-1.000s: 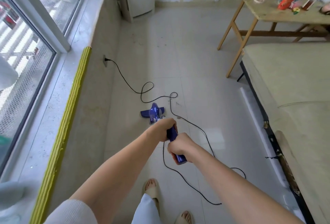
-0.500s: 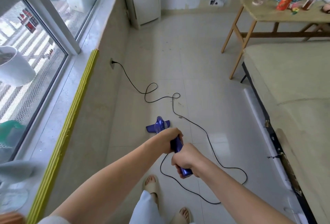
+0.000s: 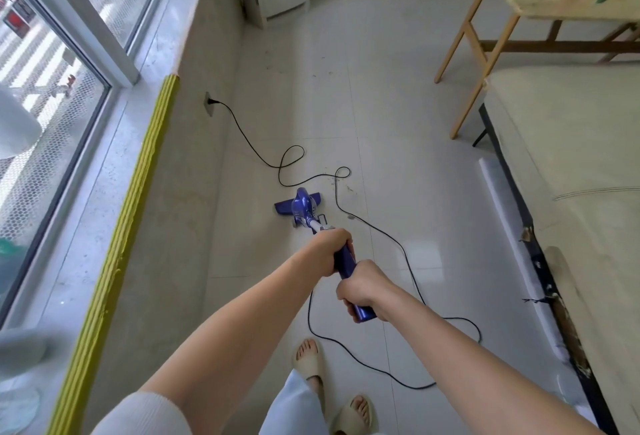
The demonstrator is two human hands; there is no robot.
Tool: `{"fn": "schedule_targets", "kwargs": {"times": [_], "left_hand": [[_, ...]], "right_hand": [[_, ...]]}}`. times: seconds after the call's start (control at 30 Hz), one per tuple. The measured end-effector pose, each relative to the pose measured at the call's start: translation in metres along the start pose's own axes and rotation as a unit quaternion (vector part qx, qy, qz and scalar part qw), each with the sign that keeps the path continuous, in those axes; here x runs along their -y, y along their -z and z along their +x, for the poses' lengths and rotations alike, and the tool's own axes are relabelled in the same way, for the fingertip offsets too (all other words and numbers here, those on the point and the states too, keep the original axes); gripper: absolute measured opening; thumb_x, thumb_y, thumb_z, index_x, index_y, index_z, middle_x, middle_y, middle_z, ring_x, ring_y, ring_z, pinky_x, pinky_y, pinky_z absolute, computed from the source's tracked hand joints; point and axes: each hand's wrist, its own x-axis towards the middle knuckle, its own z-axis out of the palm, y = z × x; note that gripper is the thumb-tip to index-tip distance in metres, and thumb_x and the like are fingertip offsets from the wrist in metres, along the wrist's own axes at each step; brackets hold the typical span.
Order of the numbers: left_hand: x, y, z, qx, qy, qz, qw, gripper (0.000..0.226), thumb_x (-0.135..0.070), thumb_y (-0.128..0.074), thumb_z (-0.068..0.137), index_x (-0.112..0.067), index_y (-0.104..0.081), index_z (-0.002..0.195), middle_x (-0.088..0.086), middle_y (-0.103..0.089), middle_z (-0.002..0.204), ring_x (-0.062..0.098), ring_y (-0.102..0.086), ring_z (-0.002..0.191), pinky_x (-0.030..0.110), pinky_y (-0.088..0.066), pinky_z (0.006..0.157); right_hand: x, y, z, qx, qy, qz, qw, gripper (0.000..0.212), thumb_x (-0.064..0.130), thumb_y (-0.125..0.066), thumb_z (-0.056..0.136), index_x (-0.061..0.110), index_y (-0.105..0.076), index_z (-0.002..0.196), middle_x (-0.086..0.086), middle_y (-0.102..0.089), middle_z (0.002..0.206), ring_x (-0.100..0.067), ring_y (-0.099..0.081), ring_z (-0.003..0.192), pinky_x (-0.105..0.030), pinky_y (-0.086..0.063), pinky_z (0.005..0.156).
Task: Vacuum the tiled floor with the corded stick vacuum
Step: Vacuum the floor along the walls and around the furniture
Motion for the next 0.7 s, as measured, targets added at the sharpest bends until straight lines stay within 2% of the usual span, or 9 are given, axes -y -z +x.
{"fn": "schedule_targets", "kwargs": {"times": [0.13, 0.23, 0.37, 0.47, 0.53, 0.6, 0.63, 0.7], "left_hand": [[-0.027, 0.015, 0.012, -0.016, -0.012, 0.0, 1.0, 0.013, -0.001, -0.042, 0.088, -0.007, -0.042, 0.076, 0.008, -0.046, 0.063, 0.018, -0.044, 0.055, 0.026, -0.043, 0.056], [-0.037, 0.029, 0.015, -0.026, -0.019, -0.019, 0.999, 0.015, 0.002, -0.037, 0.087, -0.007, -0.041, 0.075, 0.009, -0.045, 0.062, 0.019, -0.043, 0.054, 0.026, -0.041, 0.053], [-0.041, 0.039, 0.001, -0.035, -0.012, -0.047, 0.998, 0.017, 0.002, -0.039, 0.087, -0.006, -0.041, 0.071, 0.009, -0.045, 0.061, 0.02, -0.045, 0.053, 0.026, -0.041, 0.05], [-0.046, 0.045, -0.008, -0.037, -0.002, -0.077, 0.996, 0.021, 0.001, -0.042, 0.089, -0.005, -0.043, 0.069, 0.008, -0.048, 0.063, 0.019, -0.048, 0.055, 0.026, -0.043, 0.051], [-0.051, 0.05, -0.009, -0.031, 0.001, -0.099, 0.995, 0.016, 0.001, -0.042, 0.09, -0.003, -0.045, 0.075, 0.008, -0.049, 0.065, 0.018, -0.049, 0.056, 0.026, -0.043, 0.047], [-0.057, 0.055, -0.003, -0.03, -0.005, -0.132, 0.991, 0.009, 0.0, -0.042, 0.09, -0.005, -0.048, 0.095, 0.007, -0.051, 0.067, 0.017, -0.05, 0.057, 0.022, -0.044, 0.042], [-0.059, 0.057, 0.003, -0.032, -0.008, -0.137, 0.99, 0.015, -0.001, -0.042, 0.09, -0.007, -0.046, 0.103, 0.007, -0.051, 0.067, 0.018, -0.051, 0.058, 0.022, -0.044, 0.042], [-0.063, 0.06, 0.013, -0.032, -0.019, -0.134, 0.99, 0.013, -0.001, -0.041, 0.09, -0.007, -0.042, 0.102, 0.008, -0.049, 0.066, 0.018, -0.049, 0.057, 0.025, -0.043, 0.045]], "right_hand": [[0.031, -0.004, 0.018, 0.003, 0.002, -0.002, 1.0, 0.03, -0.003, -0.047, 0.082, 0.005, -0.049, 0.111, -0.011, -0.055, 0.078, -0.018, -0.052, 0.052, -0.024, -0.046, 0.044], [0.049, -0.007, 0.013, 0.022, 0.008, -0.006, 1.0, 0.029, -0.005, -0.047, 0.082, 0.005, -0.048, 0.109, -0.01, -0.052, 0.075, -0.016, -0.05, 0.05, -0.022, -0.045, 0.042], [0.07, 0.006, -0.013, 0.067, 0.013, -0.042, 0.997, 0.014, -0.006, -0.048, 0.083, 0.006, -0.049, 0.09, -0.009, -0.049, 0.066, -0.014, -0.046, 0.046, -0.02, -0.043, 0.041], [0.085, 0.018, -0.024, 0.092, 0.009, -0.077, 0.993, 0.013, -0.007, -0.05, 0.083, 0.006, -0.049, 0.081, -0.007, -0.048, 0.058, -0.013, -0.045, 0.042, -0.019, -0.042, 0.04], [0.094, 0.023, -0.024, 0.098, 0.013, -0.102, 0.99, 0.013, -0.006, -0.051, 0.083, 0.006, -0.048, 0.081, -0.006, -0.048, 0.057, -0.013, -0.045, 0.043, -0.02, -0.042, 0.04], [0.101, 0.024, -0.015, 0.103, 0.02, -0.121, 0.987, 0.013, -0.005, -0.052, 0.084, 0.007, -0.048, 0.081, -0.007, -0.048, 0.058, -0.013, -0.045, 0.044, -0.021, -0.043, 0.041], [0.103, 0.022, -0.008, 0.102, 0.022, -0.125, 0.987, 0.013, -0.005, -0.053, 0.084, 0.007, -0.048, 0.082, -0.007, -0.048, 0.059, -0.013, -0.045, 0.044, -0.022, -0.043, 0.042], [0.105, 0.017, 0.008, 0.094, 0.023, -0.126, 0.987, 0.012, -0.004, -0.054, 0.084, 0.007, -0.048, 0.087, -0.007, -0.05, 0.06, -0.014, -0.046, 0.046, -0.023, -0.044, 0.043]]}}
